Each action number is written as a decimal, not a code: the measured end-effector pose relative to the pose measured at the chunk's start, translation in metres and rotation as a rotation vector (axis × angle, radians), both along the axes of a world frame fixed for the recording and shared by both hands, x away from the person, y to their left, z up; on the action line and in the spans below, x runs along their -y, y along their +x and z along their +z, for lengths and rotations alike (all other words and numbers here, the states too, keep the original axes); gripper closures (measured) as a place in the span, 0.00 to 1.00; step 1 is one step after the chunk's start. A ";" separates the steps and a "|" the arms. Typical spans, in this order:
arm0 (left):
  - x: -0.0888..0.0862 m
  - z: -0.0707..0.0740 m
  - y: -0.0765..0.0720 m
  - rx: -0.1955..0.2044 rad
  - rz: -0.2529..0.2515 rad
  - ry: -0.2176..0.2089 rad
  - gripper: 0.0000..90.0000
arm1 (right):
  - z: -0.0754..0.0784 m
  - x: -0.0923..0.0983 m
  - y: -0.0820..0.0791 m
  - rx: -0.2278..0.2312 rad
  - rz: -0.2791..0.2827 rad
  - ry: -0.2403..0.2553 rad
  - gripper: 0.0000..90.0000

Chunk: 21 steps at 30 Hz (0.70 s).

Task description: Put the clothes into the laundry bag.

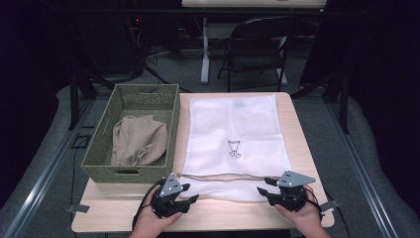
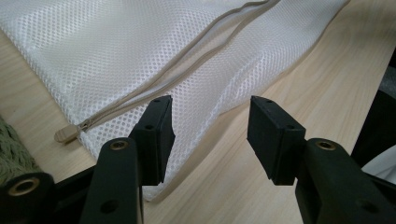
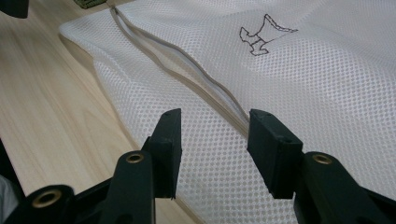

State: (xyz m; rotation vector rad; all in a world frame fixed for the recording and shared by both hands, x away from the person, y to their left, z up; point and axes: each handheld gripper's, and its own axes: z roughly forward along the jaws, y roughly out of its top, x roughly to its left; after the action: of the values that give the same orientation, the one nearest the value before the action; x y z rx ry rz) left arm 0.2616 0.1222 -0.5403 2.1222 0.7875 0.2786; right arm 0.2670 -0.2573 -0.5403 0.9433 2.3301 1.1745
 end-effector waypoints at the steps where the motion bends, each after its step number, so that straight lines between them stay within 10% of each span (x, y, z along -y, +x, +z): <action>1: 0.000 0.000 0.000 0.000 0.000 0.000 0.56 | 0.000 0.000 0.000 0.000 0.000 0.000 0.60; 21: -0.001 0.004 -0.001 0.006 0.000 -0.013 0.54 | -0.001 0.003 0.000 0.015 0.013 -0.001 0.59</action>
State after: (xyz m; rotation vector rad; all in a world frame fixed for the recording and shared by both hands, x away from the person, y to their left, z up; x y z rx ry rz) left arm 0.2607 0.1230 -0.5367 2.1086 0.7833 0.2790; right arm 0.2670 -0.2607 -0.5414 0.9177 2.3279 1.1813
